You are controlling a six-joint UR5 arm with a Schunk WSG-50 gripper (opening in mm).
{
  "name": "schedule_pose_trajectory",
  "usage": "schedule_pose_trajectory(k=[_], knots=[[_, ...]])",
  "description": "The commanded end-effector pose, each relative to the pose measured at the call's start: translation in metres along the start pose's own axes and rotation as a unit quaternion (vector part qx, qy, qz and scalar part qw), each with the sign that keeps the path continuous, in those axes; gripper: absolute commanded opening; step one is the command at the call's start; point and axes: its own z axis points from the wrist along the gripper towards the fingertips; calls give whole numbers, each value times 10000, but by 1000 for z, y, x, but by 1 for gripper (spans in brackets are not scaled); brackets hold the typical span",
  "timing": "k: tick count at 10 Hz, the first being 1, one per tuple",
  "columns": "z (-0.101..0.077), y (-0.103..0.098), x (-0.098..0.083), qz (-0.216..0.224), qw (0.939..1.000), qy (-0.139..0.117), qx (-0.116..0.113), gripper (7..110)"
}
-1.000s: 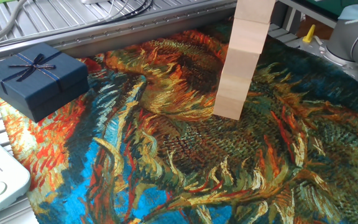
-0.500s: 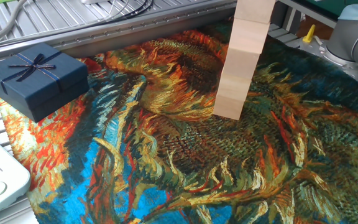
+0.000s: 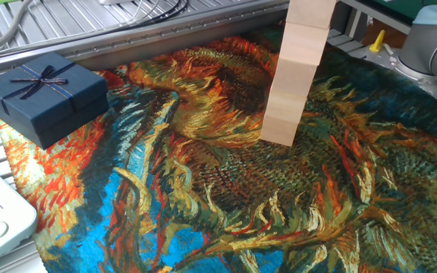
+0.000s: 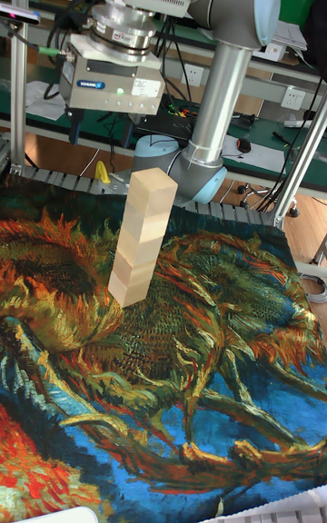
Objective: Stack the blocks in a vertical line of five
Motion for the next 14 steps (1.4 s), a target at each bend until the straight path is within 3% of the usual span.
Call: schedule_pose_trajectory(k=[1, 3, 4, 5, 6, 7, 8, 9, 10, 12, 14], knots=[[-1, 0, 2, 143, 9999, 19, -13, 44], [1, -5, 2, 137, 9999, 23, 28, 44], [2, 4, -14, 351, 9989, -248, -173, 44], [1, 20, -20, 505, 9966, -324, -563, 44], [1, 25, -16, 709, 9947, -253, -697, 44], [2, 23, -3, 848, 9942, 5, -664, 44], [4, 23, 2, 895, 9933, 101, -718, 44], [4, 29, -2, 763, 9929, 46, -906, 44], [5, 23, 8, 742, 9940, 222, -767, 44], [5, 20, 30, 725, 9927, 643, -717, 44], [8, 19, 34, 828, 9913, 648, -791, 44]])
